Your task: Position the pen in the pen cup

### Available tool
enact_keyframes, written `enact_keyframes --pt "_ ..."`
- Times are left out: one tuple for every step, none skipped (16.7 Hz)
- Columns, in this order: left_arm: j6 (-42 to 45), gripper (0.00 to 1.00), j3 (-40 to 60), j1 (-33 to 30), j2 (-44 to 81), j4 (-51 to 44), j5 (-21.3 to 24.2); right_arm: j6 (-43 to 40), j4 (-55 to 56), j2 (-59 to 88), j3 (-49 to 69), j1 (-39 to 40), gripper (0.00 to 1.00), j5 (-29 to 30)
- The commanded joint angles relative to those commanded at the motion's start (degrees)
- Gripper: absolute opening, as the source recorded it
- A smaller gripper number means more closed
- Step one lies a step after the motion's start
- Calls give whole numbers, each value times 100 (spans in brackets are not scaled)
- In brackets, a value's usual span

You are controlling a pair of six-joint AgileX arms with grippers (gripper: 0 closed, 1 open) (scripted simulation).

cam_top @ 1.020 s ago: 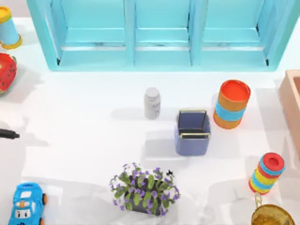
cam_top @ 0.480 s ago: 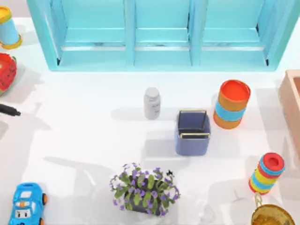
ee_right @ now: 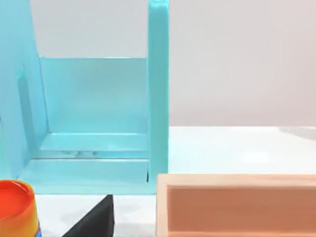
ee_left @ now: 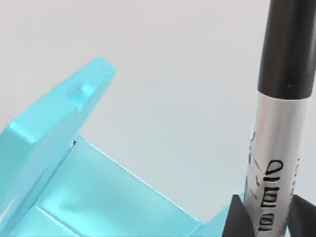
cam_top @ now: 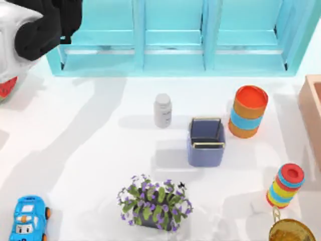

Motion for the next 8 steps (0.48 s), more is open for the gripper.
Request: enact_keyframes --pt "388 0 387 -424 464 443 -707 0 0 0 0 0 100 0" --pt "742 0 723 -802 878 834 -1408 0 0 0 0 0 100 0" --pt "1076 0 1005 -1128 1239 1173 -2064 0 0 0 0 0 100 0" --pt "1398 0 1234 -1410 1553 1458 -2667 0 0 0 0 0 100 0" --pt "1730 0 1407 -1657 1830 1688 -3212 0 0 0 0 0 100 0" --pt "2080 0 1526 -1889 2093 1864 -3699 0 0 0 0 0 100 0" --pt "2445 0 1592 -2133 2360 1986 -4126 0 0 0 0 0 100 0" --pt "2811 0 1611 -2397 2648 2062 -4497 0 0 0 0 0 100 0"
